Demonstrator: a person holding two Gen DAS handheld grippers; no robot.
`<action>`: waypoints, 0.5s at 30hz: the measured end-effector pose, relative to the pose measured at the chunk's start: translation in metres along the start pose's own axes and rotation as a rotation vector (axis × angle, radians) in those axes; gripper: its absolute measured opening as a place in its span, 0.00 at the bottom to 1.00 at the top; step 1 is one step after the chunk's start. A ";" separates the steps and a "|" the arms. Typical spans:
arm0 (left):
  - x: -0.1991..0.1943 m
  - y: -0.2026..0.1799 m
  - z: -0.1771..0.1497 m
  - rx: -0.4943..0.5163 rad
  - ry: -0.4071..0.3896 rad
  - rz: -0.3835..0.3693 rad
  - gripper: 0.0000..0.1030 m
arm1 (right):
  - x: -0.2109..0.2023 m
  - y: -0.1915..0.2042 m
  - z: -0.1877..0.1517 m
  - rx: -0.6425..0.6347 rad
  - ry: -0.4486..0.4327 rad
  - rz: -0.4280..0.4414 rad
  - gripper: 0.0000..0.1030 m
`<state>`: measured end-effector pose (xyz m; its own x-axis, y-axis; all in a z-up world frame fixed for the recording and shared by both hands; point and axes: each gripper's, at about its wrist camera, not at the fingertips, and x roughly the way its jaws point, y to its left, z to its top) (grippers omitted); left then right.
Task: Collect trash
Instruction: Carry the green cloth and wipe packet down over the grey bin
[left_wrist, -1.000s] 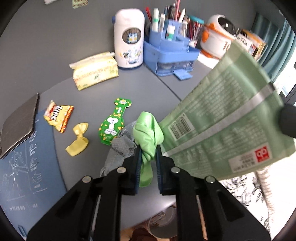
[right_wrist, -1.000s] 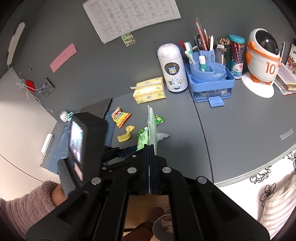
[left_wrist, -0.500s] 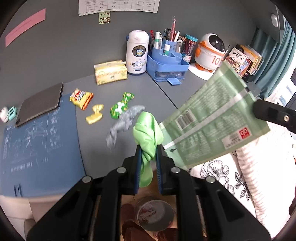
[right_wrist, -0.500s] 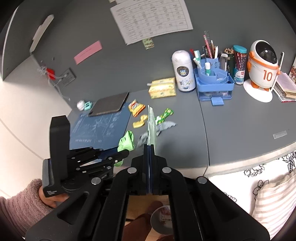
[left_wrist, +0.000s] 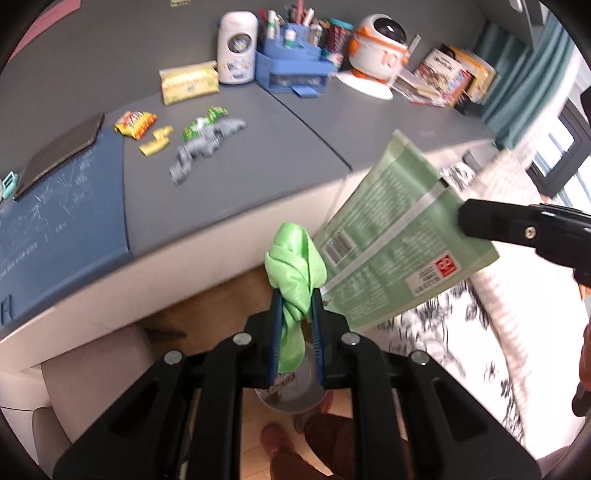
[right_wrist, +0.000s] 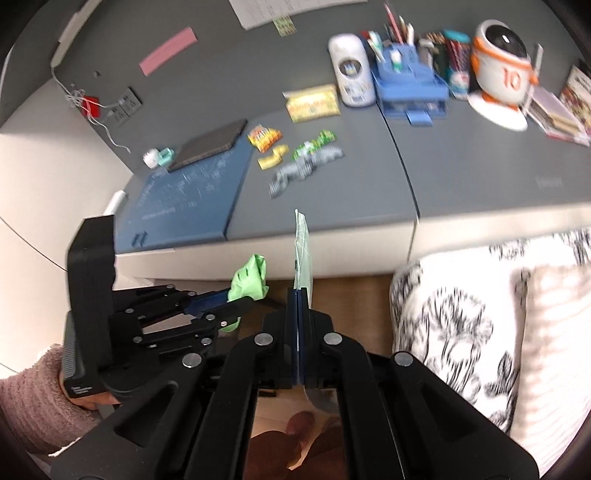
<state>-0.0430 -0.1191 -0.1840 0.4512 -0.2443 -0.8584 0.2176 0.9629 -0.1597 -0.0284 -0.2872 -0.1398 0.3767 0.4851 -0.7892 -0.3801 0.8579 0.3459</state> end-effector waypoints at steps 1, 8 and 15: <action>0.001 -0.001 -0.007 0.009 0.009 -0.004 0.15 | 0.002 0.001 -0.008 0.016 0.007 -0.004 0.00; 0.018 -0.004 -0.061 0.037 0.066 -0.044 0.15 | 0.033 0.008 -0.070 0.092 0.064 -0.053 0.00; 0.066 0.000 -0.102 -0.003 0.141 -0.050 0.15 | 0.080 -0.005 -0.118 0.112 0.109 -0.119 0.00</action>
<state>-0.1017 -0.1231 -0.2903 0.3136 -0.2741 -0.9091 0.2341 0.9502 -0.2057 -0.0963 -0.2733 -0.2644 0.3176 0.3629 -0.8760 -0.2398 0.9246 0.2961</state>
